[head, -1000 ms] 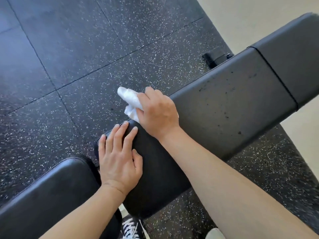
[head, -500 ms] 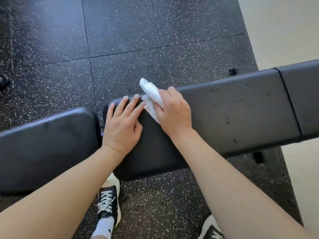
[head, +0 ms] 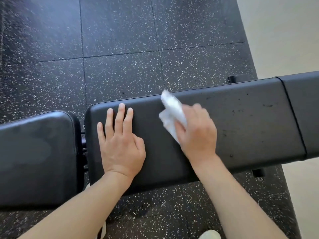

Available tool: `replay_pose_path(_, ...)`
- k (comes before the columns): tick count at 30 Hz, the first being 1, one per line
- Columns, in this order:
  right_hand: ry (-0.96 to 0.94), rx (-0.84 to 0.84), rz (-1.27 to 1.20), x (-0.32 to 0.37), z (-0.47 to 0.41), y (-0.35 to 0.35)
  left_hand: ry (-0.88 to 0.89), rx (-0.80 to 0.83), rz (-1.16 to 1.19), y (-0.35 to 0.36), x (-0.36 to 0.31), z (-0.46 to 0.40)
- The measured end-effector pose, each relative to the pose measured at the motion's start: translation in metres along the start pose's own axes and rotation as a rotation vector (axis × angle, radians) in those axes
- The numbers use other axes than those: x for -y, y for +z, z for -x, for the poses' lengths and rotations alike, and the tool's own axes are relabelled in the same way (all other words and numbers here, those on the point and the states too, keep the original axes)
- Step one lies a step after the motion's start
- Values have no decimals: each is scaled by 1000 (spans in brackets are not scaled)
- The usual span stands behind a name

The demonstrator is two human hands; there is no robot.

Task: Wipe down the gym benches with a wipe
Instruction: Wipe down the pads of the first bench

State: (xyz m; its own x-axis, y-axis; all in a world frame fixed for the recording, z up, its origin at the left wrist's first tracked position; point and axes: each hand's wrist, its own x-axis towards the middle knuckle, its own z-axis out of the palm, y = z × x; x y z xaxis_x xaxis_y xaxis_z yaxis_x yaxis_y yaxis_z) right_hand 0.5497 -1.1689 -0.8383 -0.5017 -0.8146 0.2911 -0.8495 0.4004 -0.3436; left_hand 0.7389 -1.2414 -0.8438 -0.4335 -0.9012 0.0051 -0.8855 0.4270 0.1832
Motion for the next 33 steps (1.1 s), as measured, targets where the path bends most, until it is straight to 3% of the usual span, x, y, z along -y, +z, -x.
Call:
replay_pose_path(4,157,-19,1,47,-67,34,-6,-18,-15,2,0,-1)
replay_pose_path(8,-21,86,-95,107,-64,53,-28,-25,20,1,-2,-2)
replay_pose_path(12,-80,28,-62,56,-62,37,-13,-38,2,2,-1,-2)
replay_pose_path(17,137,-31,59,-33,-74,13,-7,-17,-15,1,-1,-2)
replay_pose_path(20,174,26,150,-11,-74,19,-16,-8,-7,0,-2,-1)
replay_pose_path(26,-95,89,-44,76,-49,40,-4,-32,-5,4,1,-2)
replay_pose_path(29,-120,48,-76,58,-44,32,-5,-38,-11,3,-2,-2)
replay_pose_path(33,-40,-56,-14,-18,-37,7,0,-49,-12,5,0,-1)
